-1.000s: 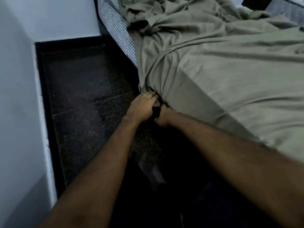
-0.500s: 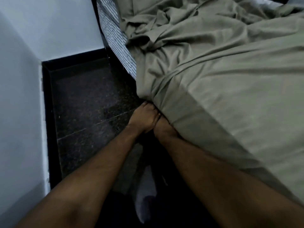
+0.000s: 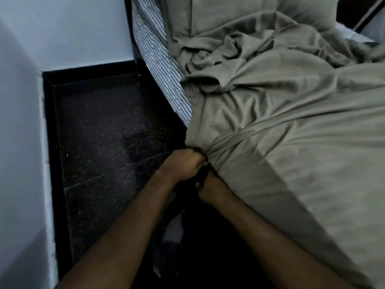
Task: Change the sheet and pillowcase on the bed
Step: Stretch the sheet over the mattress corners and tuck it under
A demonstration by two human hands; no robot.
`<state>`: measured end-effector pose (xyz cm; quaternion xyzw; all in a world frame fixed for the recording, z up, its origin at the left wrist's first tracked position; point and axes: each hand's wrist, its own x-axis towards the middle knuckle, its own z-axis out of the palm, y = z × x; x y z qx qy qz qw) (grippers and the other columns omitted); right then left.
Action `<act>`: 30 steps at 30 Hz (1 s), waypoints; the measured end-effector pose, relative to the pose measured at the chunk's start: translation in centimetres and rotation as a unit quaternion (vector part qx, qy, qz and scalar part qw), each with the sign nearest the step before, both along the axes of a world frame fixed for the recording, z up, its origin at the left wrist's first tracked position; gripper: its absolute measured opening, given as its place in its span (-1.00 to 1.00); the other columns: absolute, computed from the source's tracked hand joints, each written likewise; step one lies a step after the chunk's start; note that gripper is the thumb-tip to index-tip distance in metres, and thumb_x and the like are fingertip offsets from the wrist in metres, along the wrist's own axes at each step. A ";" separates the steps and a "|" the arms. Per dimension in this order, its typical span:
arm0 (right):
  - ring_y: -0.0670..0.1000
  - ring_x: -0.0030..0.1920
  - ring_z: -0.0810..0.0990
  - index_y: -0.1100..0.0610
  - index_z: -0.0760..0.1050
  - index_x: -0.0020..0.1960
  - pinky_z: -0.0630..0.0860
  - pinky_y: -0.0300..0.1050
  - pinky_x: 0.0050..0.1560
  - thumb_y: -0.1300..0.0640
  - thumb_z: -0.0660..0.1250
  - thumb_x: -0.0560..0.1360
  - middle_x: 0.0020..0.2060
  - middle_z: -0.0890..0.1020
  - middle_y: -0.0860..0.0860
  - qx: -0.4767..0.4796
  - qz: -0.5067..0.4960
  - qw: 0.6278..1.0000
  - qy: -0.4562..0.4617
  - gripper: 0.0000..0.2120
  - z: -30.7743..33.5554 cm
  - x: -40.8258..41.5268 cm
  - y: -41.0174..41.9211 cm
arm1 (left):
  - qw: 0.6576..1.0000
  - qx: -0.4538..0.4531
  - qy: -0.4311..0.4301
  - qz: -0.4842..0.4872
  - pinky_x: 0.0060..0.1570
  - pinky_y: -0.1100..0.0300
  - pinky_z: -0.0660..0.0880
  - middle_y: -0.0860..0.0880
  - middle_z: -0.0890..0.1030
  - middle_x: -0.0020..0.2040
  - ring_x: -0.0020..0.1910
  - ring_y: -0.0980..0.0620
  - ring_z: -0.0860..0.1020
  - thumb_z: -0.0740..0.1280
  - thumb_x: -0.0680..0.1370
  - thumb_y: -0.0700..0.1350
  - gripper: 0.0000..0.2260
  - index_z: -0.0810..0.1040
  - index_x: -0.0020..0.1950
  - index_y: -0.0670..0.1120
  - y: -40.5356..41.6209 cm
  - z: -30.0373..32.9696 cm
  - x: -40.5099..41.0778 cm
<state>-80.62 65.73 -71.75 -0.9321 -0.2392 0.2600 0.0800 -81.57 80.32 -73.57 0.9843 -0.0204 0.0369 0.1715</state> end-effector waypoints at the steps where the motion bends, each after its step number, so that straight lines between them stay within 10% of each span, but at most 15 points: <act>1: 0.21 0.37 0.48 0.26 0.26 0.49 0.39 -0.05 0.34 0.05 0.24 0.62 0.36 0.50 0.25 -0.004 0.022 1.000 -0.012 -0.49 0.9 -0.5 -0.4 | 0.999 -0.042 -0.018 0.024 -0.10 -0.01 0.56 -0.13 0.68 0.02 -0.01 -0.18 0.64 0.18 0.61 0.11 -0.69 0.64 0.03 -0.04 0.5 0.9 -0.7; 6: 0.28 -0.10 0.66 0.15 0.60 -0.02 0.58 0.12 -0.17 0.09 0.28 0.57 -0.16 0.68 0.21 0.248 0.079 0.941 -0.219 -0.84 9.7 0.1 -0.5 | 0.950 -0.223 -0.161 0.151 -0.21 0.07 0.55 0.03 0.63 -0.30 -0.27 0.06 0.62 0.18 0.64 0.10 -0.71 0.52 -0.16 -0.03 0.2 7.3 -2.8; 10: 0.30 0.12 0.55 0.19 0.40 0.38 0.54 0.15 0.07 0.08 0.28 0.56 0.16 0.51 0.25 0.316 0.010 0.867 -0.384 -0.58 16.2 8.2 0.1 | 0.921 -0.275 -0.202 0.189 0.05 0.11 0.57 -0.05 0.67 0.08 0.04 0.02 0.65 0.28 0.62 0.07 -0.72 0.54 0.23 -0.07 -1.3 11.5 -0.4; 14: 0.31 0.22 0.56 -0.06 -0.28 0.62 0.51 0.13 0.18 -0.17 0.32 0.55 0.26 0.52 0.33 0.132 -0.055 0.968 -0.205 -0.07 16.6 16.4 1.3 | 0.873 -0.394 -0.147 0.248 -0.21 0.05 0.65 -0.13 0.54 0.32 -0.06 -0.11 0.67 0.37 0.59 0.08 -0.53 0.32 0.40 -0.08 -3.3 14.4 3.6; 20: 0.22 0.26 0.57 0.02 0.41 0.40 0.50 0.06 0.23 0.06 0.22 0.59 0.27 0.57 0.21 0.101 0.053 0.966 -0.233 -0.62 17.7 18.9 3.9 | 0.882 -0.342 -0.072 0.316 -0.13 -0.19 0.64 -0.26 0.66 0.01 -0.13 -0.24 0.67 0.38 0.56 0.06 -0.67 0.45 0.20 -0.10 -2.8 14.2 7.8; 23: 0.28 0.18 0.59 0.14 0.39 0.35 0.48 0.05 0.16 0.12 0.21 0.60 0.16 0.60 0.30 0.231 0.095 0.945 -0.212 -0.66 20.0 18.8 7.2 | 0.857 -0.322 -0.165 0.366 -0.10 -0.01 0.60 -0.26 0.62 0.00 -0.09 -0.21 0.64 0.26 0.56 -0.14 -0.71 0.48 0.24 -0.23 -1.0 16.4 8.1; 27: 0.17 0.15 0.56 0.29 0.33 0.36 0.43 0.02 0.20 0.05 0.08 0.60 0.19 0.55 0.36 0.289 0.178 0.932 -0.124 -0.57 20.8 19.5 11.8 | 0.737 -0.404 -0.258 0.477 -0.42 -0.03 0.63 -0.22 0.64 -0.11 -0.37 -0.13 0.63 0.24 0.45 -0.26 -0.58 0.40 0.30 -0.06 6.9 19.6 8.6; 30: 0.20 0.33 0.50 0.21 0.12 0.56 0.37 -0.06 0.33 0.08 0.15 0.64 0.35 0.47 0.33 0.214 0.244 0.936 -0.133 -0.47 18.7 21.0 13.9 | 0.695 -0.413 -0.281 0.518 0.06 0.12 0.56 -0.20 0.59 0.15 0.04 -0.16 0.61 0.23 0.50 -0.19 -0.63 0.41 0.31 -0.12 10.8 20.1 9.7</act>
